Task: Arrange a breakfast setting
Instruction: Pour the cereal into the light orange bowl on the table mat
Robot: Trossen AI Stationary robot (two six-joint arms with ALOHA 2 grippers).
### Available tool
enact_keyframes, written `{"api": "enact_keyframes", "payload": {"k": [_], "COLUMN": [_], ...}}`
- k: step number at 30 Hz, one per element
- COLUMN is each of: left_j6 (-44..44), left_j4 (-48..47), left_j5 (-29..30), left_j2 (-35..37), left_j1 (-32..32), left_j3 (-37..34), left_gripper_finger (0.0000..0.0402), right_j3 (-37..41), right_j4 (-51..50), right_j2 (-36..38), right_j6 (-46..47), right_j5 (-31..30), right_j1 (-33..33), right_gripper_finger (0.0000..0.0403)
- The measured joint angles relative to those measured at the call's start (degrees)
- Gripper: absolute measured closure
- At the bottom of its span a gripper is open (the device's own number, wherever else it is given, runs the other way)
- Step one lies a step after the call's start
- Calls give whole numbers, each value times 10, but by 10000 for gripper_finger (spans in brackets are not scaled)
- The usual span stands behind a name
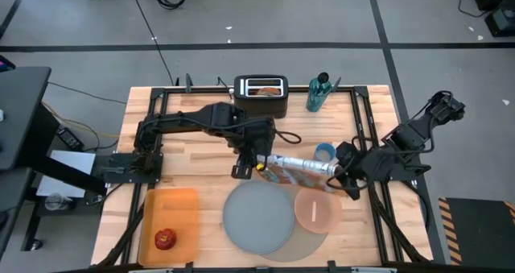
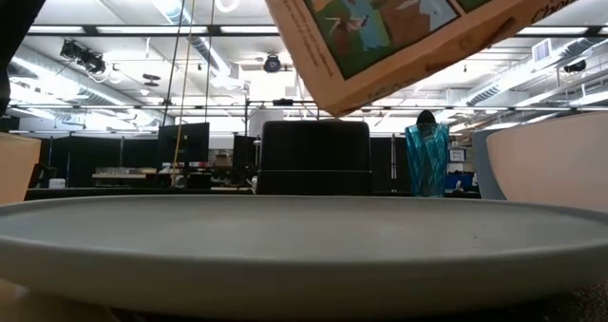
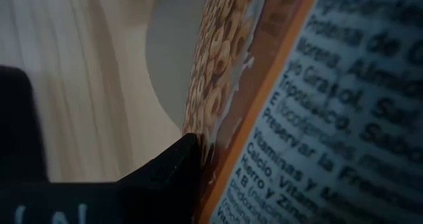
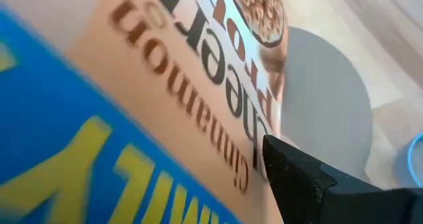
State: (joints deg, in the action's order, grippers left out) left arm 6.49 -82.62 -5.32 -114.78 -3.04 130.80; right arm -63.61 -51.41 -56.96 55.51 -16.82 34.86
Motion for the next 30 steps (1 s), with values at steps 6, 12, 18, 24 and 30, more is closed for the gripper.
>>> {"api": "enact_keyframes", "payload": {"k": [6,12,18,24,30], "left_j6": [2,2,1,-19,-28], "left_j4": [-14,-30,-47,-75,-73], "left_j5": [-21,-25,-39,-66,-87], "left_j2": [0,-3,-20,-37,-37], "left_j1": [0,0,0,10,19], "left_j3": [0,0,0,0,0], "left_gripper_finger": [228,228,228,228,228], "right_j3": [0,0,-11,-55,-118], "right_j4": [13,84,72,-13,-109], "right_j2": [0,0,2,3,2], "right_j6": [-11,-67,-92,-92,-76], "right_j5": [-7,-40,-63,-62,-7], "right_j1": [-2,-2,-6,-19,-33], "right_gripper_finger": [225,237,238,238,238]}}
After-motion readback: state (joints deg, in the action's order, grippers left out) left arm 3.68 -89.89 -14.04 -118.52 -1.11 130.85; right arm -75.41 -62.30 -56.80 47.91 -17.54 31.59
